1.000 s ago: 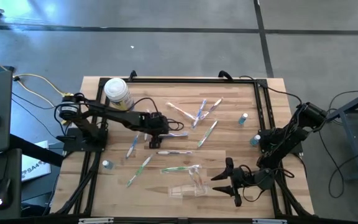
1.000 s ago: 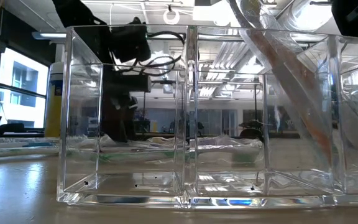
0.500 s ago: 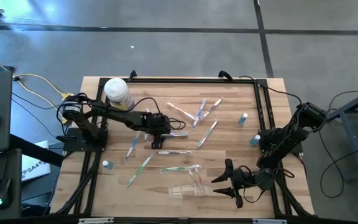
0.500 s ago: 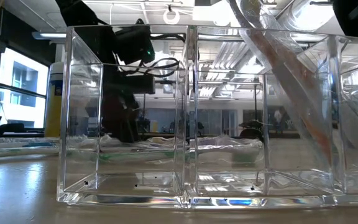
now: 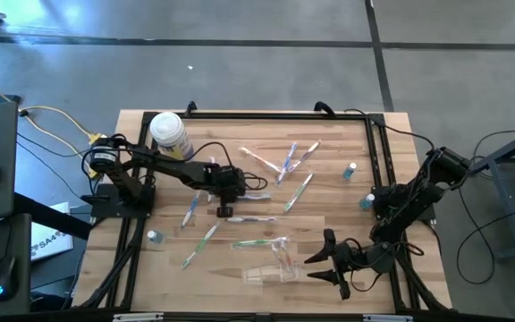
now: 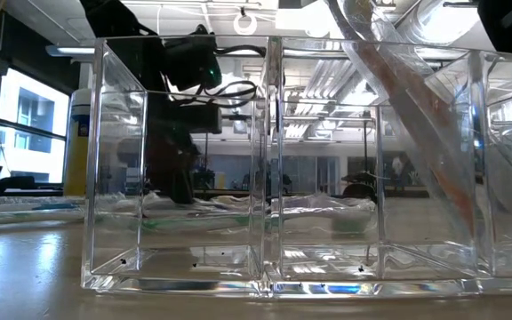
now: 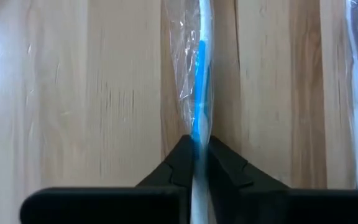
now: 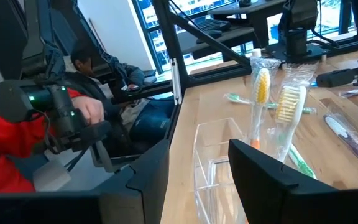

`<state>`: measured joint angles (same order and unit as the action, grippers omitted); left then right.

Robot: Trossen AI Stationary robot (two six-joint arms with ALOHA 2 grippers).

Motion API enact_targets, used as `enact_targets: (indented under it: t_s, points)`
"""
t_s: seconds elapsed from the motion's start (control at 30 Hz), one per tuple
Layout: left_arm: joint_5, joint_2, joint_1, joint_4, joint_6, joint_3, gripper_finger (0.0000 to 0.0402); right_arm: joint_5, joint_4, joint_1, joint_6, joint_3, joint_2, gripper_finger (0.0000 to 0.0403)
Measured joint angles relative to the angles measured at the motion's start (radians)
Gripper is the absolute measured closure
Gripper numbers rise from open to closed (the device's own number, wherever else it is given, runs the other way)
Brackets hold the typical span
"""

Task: Pick & Place toothbrushing station
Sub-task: Put the middle blue toothbrush into the transparent bin

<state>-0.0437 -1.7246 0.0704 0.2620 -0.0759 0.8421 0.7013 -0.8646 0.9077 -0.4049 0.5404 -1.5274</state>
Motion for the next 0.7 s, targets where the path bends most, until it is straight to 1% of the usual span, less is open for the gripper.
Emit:
enact_targets:
  t_s: [0.1, 0.17, 0.33, 0.43, 0.57, 0.7]
  points:
    - [-0.008, 0.018, -0.002, 0.003, 0.028, -0.001, 0.0384, 0.001, -0.001, 0.0, 0.033, 0.0, 0.0, 0.0244]
    - [-0.038, 0.04, -0.012, 0.017, 0.055, -0.002, 0.0384, 0.004, -0.012, 0.0, 0.054, 0.0, 0.0, 0.0244]
    - [-0.22, 0.138, -0.072, 0.111, 0.112, -0.011, 0.0384, 0.007, -0.046, 0.0, 0.114, 0.0, 0.0, 0.0244]
    - [-0.293, 0.225, -0.113, 0.156, 0.178, 0.013, 0.0384, 0.007, -0.054, 0.0, 0.147, 0.0, 0.0, 0.0244]
    - [-0.398, 0.322, -0.198, 0.192, 0.25, 0.051, 0.0384, 0.007, -0.094, 0.0, 0.225, 0.0, 0.0, 0.0244]
    - [-0.59, 0.41, -0.308, 0.19, 0.326, 0.094, 0.0384, 0.007, -0.136, 0.002, 0.324, 0.0, 0.009, 0.0244]
